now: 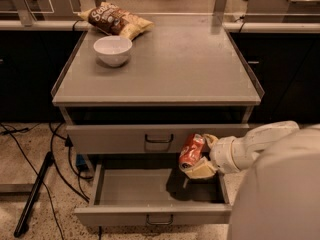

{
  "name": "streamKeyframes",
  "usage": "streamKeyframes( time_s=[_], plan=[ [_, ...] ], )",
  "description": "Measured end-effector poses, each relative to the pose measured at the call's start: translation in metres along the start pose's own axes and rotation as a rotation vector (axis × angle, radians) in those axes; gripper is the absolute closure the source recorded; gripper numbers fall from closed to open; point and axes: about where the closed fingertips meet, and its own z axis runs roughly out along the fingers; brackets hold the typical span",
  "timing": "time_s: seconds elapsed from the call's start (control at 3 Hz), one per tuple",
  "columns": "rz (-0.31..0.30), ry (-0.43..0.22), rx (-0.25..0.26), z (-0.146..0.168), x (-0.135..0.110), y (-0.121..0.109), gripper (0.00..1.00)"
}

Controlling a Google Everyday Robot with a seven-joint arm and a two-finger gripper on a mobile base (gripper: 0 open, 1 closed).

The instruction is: Pick coke can from middle drawer and place on counter

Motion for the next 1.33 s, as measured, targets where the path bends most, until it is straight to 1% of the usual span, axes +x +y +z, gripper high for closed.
streamKeyframes(
  time_s=[0.33,0.67,1.0,1.33],
  plan=[
    [0.0,0.0,0.0,0.0,0.0,0.0,1.0],
    [-0.017,-0.039,-0.047,-0.01,-0.016,0.003,1.0],
    [-0.04,-0.096,-0.108,-0.039,-0.051,0.011,1.0],
    [-0.068,-0.133,-0.11,-0.076,-0.085,0.009,1.0]
  ],
)
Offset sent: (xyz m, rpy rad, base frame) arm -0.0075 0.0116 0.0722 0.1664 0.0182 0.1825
